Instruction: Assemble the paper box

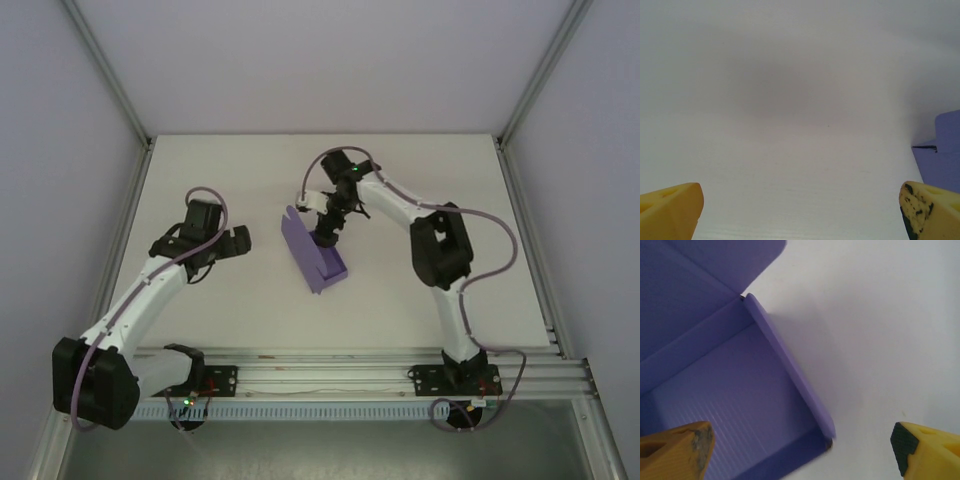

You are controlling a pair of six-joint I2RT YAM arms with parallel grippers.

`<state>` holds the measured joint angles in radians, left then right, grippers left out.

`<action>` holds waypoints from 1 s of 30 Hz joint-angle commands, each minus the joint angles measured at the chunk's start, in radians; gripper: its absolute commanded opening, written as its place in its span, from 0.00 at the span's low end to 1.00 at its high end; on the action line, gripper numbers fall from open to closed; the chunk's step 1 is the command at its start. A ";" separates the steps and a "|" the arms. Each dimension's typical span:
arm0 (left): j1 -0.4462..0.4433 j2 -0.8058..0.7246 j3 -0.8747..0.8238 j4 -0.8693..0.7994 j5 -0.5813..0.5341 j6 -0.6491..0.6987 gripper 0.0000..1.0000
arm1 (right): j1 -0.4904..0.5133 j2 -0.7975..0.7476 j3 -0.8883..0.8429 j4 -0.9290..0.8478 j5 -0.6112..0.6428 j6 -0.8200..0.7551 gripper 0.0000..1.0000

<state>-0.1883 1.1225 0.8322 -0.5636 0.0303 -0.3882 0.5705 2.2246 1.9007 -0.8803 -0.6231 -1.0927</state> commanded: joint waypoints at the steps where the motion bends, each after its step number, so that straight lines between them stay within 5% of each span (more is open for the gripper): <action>1: 0.009 -0.024 -0.011 0.065 0.016 -0.055 1.00 | 0.018 0.080 0.104 -0.148 -0.024 -0.056 0.87; 3: 0.009 -0.021 -0.009 0.067 0.025 -0.055 1.00 | 0.022 0.120 0.146 -0.155 -0.031 -0.028 0.80; 7: 0.009 -0.016 -0.002 0.049 -0.001 -0.060 1.00 | 0.023 0.130 0.139 -0.102 -0.002 0.086 0.36; 13: 0.009 -0.016 -0.002 0.060 0.012 -0.063 1.00 | 0.025 -0.084 -0.222 0.292 0.120 0.336 0.12; 17: 0.009 -0.013 -0.001 0.055 -0.002 -0.069 1.00 | 0.027 -0.220 -0.429 0.495 0.302 0.579 0.11; 22: 0.009 -0.022 0.001 0.049 -0.035 -0.096 1.00 | 0.063 -0.363 -0.648 0.594 0.597 1.080 0.09; 26: 0.009 -0.026 -0.002 0.076 -0.026 -0.101 1.00 | 0.113 -0.398 -0.699 0.464 0.817 1.502 0.09; 30: 0.009 -0.012 0.009 0.082 -0.002 -0.080 1.00 | 0.182 -0.363 -0.660 0.312 0.838 1.691 0.16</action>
<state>-0.1829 1.1145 0.8295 -0.5037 0.0265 -0.4713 0.7109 1.8523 1.2137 -0.4530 0.0853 0.3050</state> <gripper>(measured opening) 0.998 0.145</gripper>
